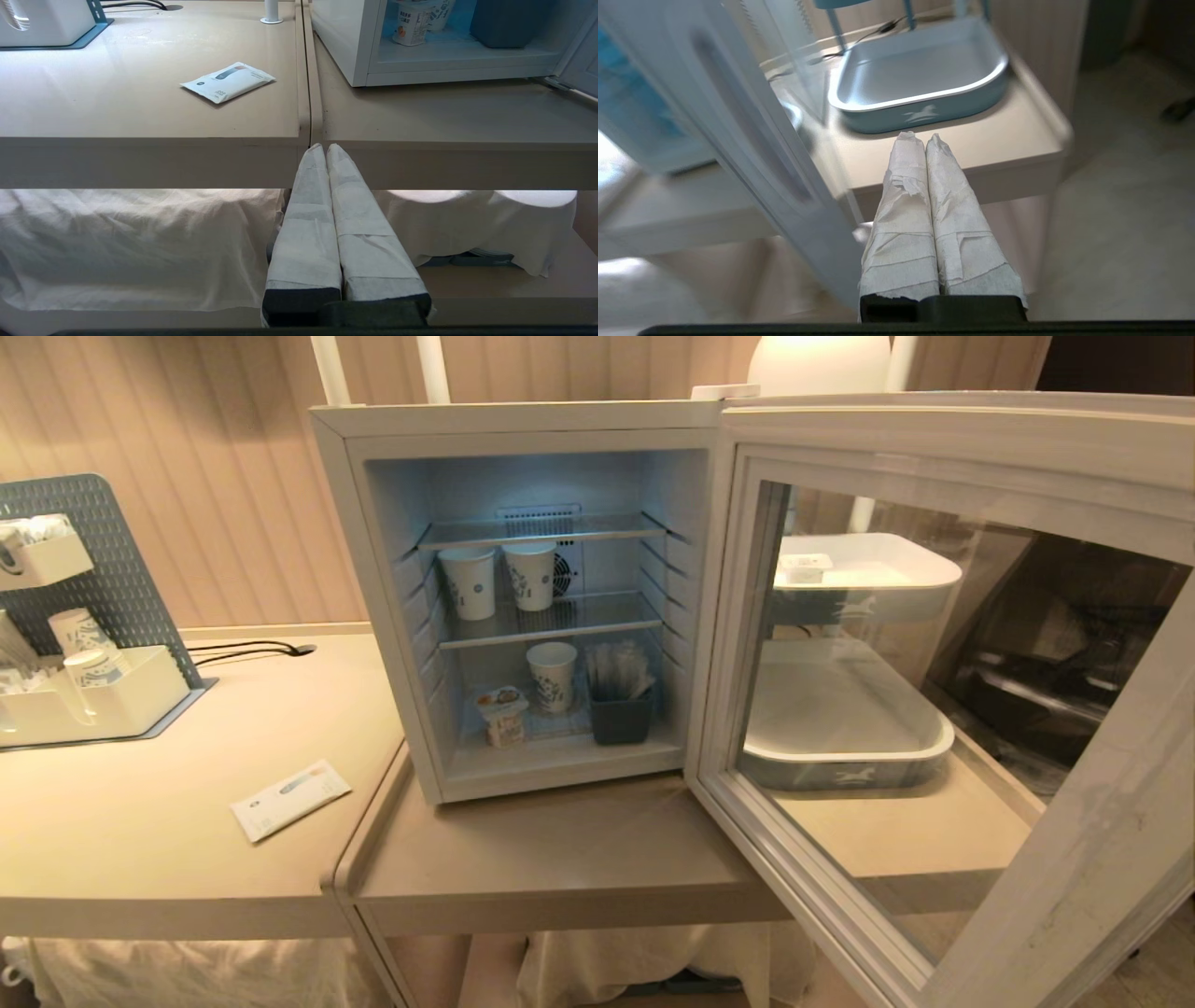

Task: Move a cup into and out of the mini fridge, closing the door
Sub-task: Close the freezer door

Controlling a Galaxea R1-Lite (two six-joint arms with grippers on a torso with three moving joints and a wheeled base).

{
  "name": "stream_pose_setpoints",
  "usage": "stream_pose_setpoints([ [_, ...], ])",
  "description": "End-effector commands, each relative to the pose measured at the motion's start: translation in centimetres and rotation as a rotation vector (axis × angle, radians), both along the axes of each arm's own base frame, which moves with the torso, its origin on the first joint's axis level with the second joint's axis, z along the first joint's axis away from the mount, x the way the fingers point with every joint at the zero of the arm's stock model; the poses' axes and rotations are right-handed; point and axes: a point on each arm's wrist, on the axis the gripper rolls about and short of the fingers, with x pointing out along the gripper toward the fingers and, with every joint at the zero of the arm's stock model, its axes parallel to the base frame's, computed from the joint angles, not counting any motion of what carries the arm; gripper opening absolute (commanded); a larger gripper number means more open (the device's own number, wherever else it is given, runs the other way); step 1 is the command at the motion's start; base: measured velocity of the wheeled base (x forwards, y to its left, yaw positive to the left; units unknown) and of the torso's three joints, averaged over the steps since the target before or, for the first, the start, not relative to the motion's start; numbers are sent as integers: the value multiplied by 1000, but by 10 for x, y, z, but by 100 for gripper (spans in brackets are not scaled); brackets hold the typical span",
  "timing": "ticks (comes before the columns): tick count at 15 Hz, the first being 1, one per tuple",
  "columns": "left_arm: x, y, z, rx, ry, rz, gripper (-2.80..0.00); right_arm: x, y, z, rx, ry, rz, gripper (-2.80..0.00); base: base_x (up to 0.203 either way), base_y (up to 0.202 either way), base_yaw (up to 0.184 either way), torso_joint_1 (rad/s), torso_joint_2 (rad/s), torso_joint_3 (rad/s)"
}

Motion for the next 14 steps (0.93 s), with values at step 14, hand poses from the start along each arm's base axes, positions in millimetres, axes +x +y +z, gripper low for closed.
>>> stream_pose_setpoints([
  [14,0,0,0,0,3,0,-280,115,28,71,389,203,989,-280,0,0,0,0,0,0],
])
